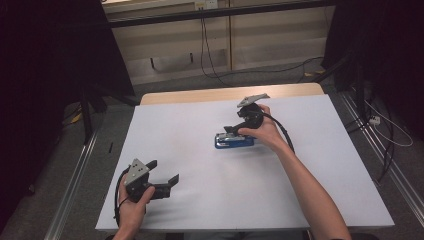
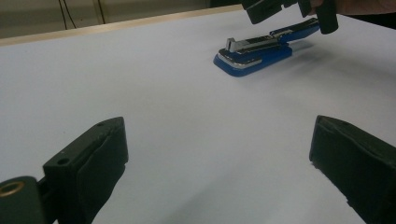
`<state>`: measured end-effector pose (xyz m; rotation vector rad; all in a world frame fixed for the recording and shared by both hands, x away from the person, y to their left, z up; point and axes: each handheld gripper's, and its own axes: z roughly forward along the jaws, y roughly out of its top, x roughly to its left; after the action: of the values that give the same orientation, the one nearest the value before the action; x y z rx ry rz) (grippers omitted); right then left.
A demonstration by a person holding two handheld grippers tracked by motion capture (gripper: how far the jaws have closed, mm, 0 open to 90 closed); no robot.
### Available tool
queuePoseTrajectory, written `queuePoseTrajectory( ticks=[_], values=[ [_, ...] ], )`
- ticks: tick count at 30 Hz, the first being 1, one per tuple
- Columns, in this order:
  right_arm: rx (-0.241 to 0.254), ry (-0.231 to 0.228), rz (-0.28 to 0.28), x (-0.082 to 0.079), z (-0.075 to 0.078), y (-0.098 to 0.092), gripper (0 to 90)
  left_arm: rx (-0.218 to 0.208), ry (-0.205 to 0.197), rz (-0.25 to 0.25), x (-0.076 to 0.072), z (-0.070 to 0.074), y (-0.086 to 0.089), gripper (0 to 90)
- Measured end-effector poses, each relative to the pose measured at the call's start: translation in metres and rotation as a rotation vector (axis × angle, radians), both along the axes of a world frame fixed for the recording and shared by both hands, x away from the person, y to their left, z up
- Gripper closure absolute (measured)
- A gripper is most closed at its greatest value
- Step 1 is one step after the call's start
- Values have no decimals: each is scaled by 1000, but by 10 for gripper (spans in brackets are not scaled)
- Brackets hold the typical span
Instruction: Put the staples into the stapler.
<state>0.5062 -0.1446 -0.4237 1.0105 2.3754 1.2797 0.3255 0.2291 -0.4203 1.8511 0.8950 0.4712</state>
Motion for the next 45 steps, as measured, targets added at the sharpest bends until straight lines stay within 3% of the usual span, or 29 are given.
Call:
queuePoseTrajectory(
  ticks=[2, 11, 21, 29, 45],
  values=[
    [33, 3, -17, -1, 1, -3, 105, 0, 2, -1, 0, 0, 0, 46],
    [69, -3, -100, -9, 1, -14, 53, 5, 4, -3, 1, -1, 0, 45],
    [34, -61, -159, -25, 4, -18, 69, 5, 3, -3, 1, -1, 0, 44],
    [65, -79, -201, -34, 6, -25, 59, 0, 0, 6, -1, 1, 2, 44],
    [57, -124, -278, -53, 7, -48, 48, -1, 4, 13, 0, 0, 1, 44]
  ],
)
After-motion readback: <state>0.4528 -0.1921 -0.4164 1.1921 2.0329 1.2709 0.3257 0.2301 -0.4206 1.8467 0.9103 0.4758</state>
